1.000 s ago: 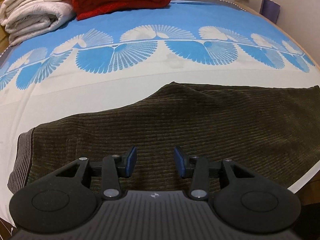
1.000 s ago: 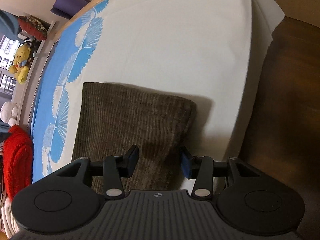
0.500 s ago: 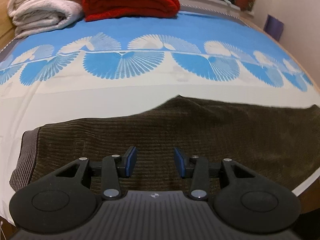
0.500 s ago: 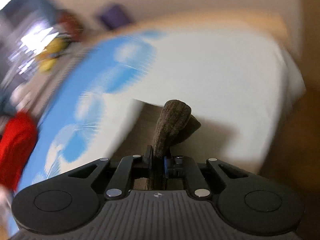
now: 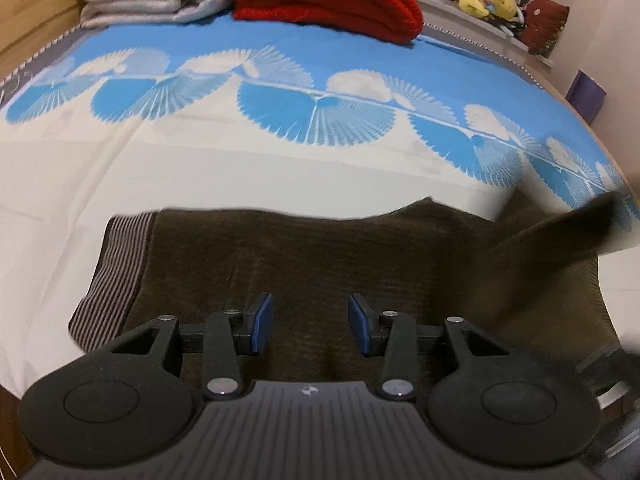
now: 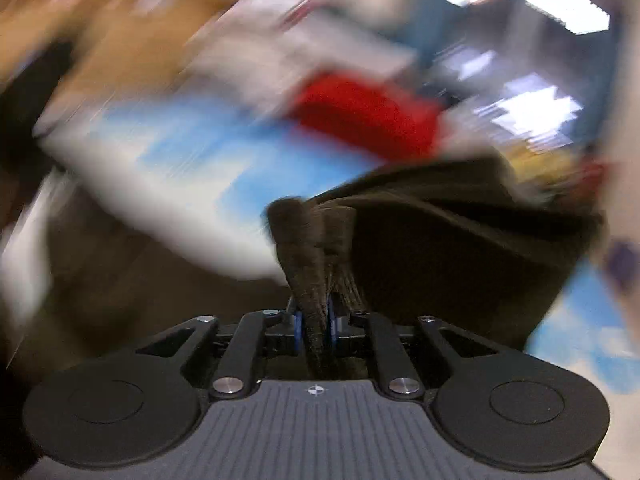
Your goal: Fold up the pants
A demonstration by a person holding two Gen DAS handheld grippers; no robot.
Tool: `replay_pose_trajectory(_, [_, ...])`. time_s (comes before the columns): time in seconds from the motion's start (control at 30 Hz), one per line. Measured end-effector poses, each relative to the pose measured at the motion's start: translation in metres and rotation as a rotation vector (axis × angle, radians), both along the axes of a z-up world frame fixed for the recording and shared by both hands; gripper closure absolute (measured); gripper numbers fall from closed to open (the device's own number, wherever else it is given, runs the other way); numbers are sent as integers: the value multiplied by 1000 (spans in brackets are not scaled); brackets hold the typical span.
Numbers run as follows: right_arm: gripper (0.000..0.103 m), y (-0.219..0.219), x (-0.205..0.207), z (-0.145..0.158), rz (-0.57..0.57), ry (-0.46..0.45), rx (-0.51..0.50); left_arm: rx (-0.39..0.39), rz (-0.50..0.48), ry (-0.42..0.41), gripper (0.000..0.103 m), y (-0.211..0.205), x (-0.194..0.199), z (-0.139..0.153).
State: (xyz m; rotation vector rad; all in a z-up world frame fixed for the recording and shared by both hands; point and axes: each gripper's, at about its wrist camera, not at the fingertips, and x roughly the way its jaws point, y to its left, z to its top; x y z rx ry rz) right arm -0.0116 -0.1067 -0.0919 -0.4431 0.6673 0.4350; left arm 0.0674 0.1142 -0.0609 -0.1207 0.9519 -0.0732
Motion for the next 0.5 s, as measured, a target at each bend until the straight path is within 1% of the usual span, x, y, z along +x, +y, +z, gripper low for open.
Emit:
replay_pose_trajectory(0.03, [84, 9, -2, -18, 53, 82, -40, -4, 2, 6, 57, 4, 0, -1])
replay_pose_trajectory(0.07, [84, 16, -5, -31, 101, 146, -80, -6, 4, 10, 57, 7, -1, -2])
replay_pose_trajectory(0.1, [81, 22, -11, -39, 142, 141, -132, -8, 5, 14, 57, 10, -2, -2])
replay_pose_trajectory(0.13, [80, 25, -17, -37, 166, 104, -163, -12, 6, 16, 55, 13, -3, -2])
replay_pose_trajectory(0.17, [74, 25, -19, -32, 183, 96, -156, -17, 5, 17, 55, 15, -3, -3])
replay_pose_trajectory(0.2, [68, 19, -17, -23, 183, 106, -96, -22, 3, 17, 55, 17, -3, -3])
replay_pose_trajectory(0.23, [63, 11, -13, -12, 168, 109, -22, -23, 2, 15, 54, 17, -3, -2])
replay_pose_trajectory(0.27, [55, 3, -10, -4, 143, 101, 40, -23, 1, 14, 54, 18, -2, -2])
replay_pose_trajectory(0.3, [51, -4, -4, 1, 116, 89, 74, -22, 2, 13, 54, 18, -2, -2])
replay_pose_trajectory(0.37, [50, -11, 4, 3, 71, 78, 76, -23, 4, 16, 54, 16, 0, -2])
replay_pose_trajectory(0.43, [50, -6, 10, -9, 46, 101, 38, -20, -1, 18, 54, 11, 0, -2])
replay_pose_trajectory(0.5, [51, -2, 16, -17, 46, 110, 8, -12, -10, 20, 54, 6, 2, -3])
